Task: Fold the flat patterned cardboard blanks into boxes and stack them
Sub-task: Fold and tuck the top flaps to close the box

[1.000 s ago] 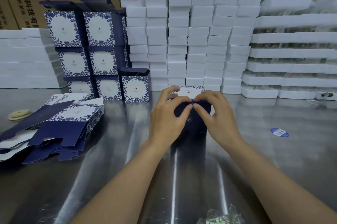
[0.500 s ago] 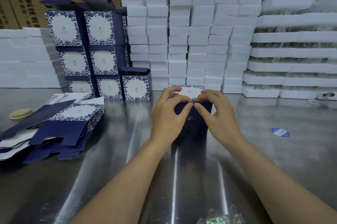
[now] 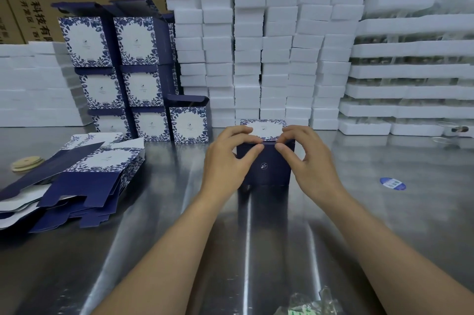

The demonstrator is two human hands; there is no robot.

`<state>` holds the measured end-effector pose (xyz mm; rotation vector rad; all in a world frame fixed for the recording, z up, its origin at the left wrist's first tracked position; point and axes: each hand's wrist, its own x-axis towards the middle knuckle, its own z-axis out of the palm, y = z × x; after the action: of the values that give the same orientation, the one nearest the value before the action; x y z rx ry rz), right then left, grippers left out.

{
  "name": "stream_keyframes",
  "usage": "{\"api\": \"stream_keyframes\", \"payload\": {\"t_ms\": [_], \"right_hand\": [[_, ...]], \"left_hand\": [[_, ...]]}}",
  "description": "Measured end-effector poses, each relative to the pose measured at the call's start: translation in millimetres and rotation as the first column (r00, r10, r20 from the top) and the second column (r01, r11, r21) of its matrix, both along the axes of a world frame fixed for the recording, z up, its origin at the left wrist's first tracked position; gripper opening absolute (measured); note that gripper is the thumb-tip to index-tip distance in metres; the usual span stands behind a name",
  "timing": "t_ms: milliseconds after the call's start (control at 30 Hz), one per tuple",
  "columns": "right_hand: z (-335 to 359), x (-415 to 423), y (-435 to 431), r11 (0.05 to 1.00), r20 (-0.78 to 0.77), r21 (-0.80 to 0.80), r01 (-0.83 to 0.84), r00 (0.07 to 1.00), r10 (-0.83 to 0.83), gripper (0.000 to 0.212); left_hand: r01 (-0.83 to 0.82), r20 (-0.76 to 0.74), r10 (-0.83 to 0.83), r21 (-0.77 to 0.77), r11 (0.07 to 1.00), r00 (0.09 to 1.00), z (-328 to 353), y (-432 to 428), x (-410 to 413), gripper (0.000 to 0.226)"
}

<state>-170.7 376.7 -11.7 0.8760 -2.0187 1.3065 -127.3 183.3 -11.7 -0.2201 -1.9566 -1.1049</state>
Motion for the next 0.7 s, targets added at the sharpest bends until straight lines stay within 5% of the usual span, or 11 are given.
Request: {"api": "stream_keyframes", "payload": {"t_ms": [700], "right_hand": [[4.9, 0.3, 12.5, 0.999, 0.032, -0.025, -0.042, 0.999, 0.043, 0.012]], "left_hand": [[0.069, 0.019, -0.069, 0.016, 0.998, 0.997, 3.3, -25.6, 4.9, 0.011]]}}
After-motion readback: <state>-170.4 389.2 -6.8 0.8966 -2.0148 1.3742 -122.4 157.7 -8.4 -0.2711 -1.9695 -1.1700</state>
